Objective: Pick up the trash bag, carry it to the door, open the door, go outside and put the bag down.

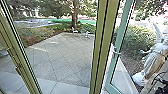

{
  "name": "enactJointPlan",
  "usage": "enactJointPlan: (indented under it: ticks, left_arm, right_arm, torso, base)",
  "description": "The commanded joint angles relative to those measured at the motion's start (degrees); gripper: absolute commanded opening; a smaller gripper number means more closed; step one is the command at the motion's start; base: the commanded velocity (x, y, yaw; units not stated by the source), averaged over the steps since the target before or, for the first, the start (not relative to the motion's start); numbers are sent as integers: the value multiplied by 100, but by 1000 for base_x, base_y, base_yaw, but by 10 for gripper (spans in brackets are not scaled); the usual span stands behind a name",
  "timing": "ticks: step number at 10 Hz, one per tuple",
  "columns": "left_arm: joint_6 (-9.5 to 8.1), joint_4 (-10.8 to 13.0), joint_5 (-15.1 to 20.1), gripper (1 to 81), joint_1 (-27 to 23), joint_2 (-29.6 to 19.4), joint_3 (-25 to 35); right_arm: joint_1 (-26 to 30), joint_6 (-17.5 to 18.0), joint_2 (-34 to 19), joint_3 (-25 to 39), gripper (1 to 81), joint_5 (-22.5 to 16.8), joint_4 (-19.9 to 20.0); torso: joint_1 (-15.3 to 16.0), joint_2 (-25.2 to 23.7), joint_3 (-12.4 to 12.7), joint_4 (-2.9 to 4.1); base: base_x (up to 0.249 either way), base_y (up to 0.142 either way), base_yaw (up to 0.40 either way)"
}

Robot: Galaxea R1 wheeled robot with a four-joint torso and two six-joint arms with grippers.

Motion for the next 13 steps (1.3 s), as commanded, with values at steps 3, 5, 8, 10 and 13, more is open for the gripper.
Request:
enactJointPlan:
  ticks: [3,5,8,10,13]
  left_arm:
    - [47,13,458,10,-192,36,12]
    - [56,13,458,10,-201,36,12]
    - [73,21,414,10,-210,19,12]
    - [82,30,396,10,-218,10,12]
    - [91,30,379,10,-254,2,12]
  right_arm:
    - [-1335,-311,-240,1441,811,653,849]
    - [-2144,-364,-74,1892,811,1121,1016]
    - [-3251,-373,578,2236,811,1772,1007]
    - [-3708,-355,824,2341,811,2588,1016]
    - [-4209,-373,1112,2289,811,3300,964]
  torso:
    - [0,0,0,0]
    - [0,0,0,0]
    - [0,-2,0,0]
    - [-2,-2,2,0]
    - [-4,-2,2,0]
  base:
    - [0,0,0]
    - [0,0,0]
    - [0,0,0]
    - [0,0,0]
    - [0,0,0]
